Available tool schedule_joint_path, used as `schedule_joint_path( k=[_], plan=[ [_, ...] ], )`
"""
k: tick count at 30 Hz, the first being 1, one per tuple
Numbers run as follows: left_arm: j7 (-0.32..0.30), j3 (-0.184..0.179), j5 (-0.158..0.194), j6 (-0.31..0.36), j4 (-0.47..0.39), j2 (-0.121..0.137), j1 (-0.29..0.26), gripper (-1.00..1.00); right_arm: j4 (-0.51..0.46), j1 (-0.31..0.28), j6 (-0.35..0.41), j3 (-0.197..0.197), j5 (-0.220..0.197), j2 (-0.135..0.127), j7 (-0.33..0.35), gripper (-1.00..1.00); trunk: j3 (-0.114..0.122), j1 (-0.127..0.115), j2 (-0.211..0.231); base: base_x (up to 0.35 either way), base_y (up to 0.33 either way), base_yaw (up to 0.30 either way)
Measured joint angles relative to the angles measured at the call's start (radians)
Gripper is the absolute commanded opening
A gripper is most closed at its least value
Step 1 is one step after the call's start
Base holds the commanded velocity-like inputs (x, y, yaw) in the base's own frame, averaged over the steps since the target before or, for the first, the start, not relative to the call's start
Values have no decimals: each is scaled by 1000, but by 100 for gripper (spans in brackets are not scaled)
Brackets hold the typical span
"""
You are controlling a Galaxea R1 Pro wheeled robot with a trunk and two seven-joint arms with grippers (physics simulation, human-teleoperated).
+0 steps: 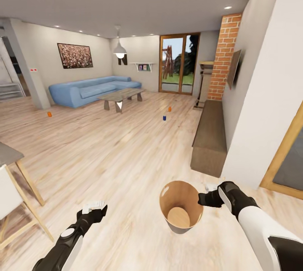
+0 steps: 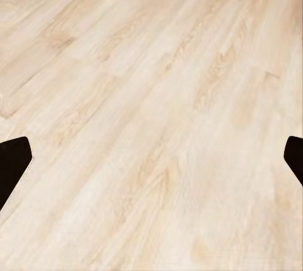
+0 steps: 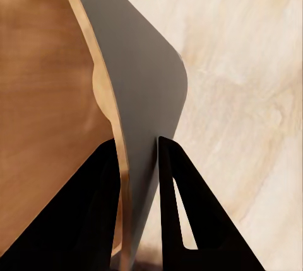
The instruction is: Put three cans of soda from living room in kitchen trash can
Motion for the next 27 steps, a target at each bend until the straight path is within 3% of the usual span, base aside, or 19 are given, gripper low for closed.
schedule_joint_path(
  k=[20,27],
  plan=[
    [0,0,0,0,0,0,0,100,0,0,-1,0,-3,4,-1,-100,0,0,0,327,0,201],
    [0,0,0,0,0,0,0,100,0,0,-1,0,-1,5,-1,-100,0,0,0,327,0,54]
  ],
)
